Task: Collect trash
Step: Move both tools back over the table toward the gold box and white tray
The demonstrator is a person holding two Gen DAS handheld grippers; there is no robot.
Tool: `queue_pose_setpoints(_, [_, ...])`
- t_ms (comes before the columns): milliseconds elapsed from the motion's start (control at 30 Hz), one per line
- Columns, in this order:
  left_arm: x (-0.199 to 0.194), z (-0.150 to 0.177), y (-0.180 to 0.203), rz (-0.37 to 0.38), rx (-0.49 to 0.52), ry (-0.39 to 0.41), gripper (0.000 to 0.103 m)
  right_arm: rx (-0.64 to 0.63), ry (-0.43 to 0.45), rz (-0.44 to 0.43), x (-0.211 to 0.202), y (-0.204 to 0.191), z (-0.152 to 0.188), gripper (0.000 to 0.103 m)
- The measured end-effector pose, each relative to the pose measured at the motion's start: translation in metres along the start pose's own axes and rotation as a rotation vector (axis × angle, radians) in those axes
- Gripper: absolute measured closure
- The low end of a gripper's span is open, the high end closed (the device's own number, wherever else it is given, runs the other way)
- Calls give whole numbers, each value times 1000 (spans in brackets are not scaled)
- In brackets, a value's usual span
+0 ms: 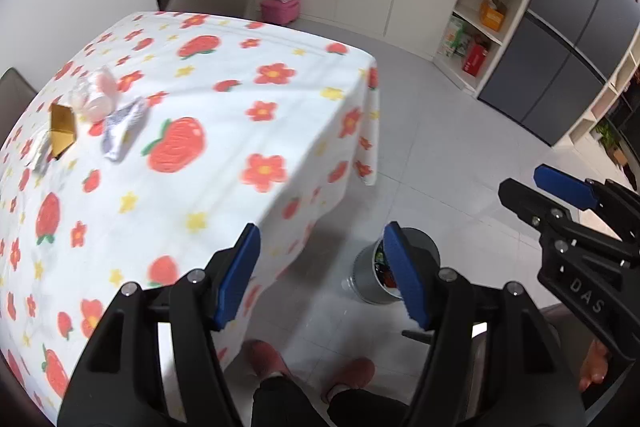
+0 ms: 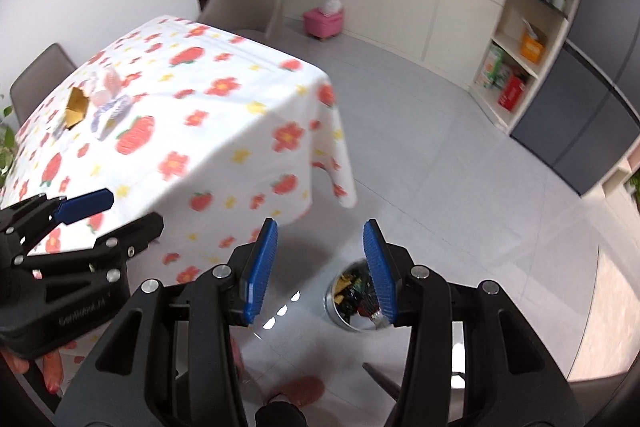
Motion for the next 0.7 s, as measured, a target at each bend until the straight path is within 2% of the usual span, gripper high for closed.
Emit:
queue_pose_setpoints(300, [-22,-12,-110,-91,-99,52,38,-99,20,-77,22,-103,-50,60])
queue_pose_setpoints(400, [-25,-13,-152,-132,-143,64,34,-130,14,-114,34,-140,-62,60])
queue_pose_setpoints(700, [-15,-12,-291,-238,-330,57,34,-257,-15,-211,74,-256,-92,60])
Point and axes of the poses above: each gripper's, at about its wrist camera, not at the fingertips, and x roughly the way its jaws point, y to its right, z to its underside, the point moved 1 cm from there along x, roughly the way its jaws point, and after that the axes turned 9 degrees about -z, right-handed, at the moved point
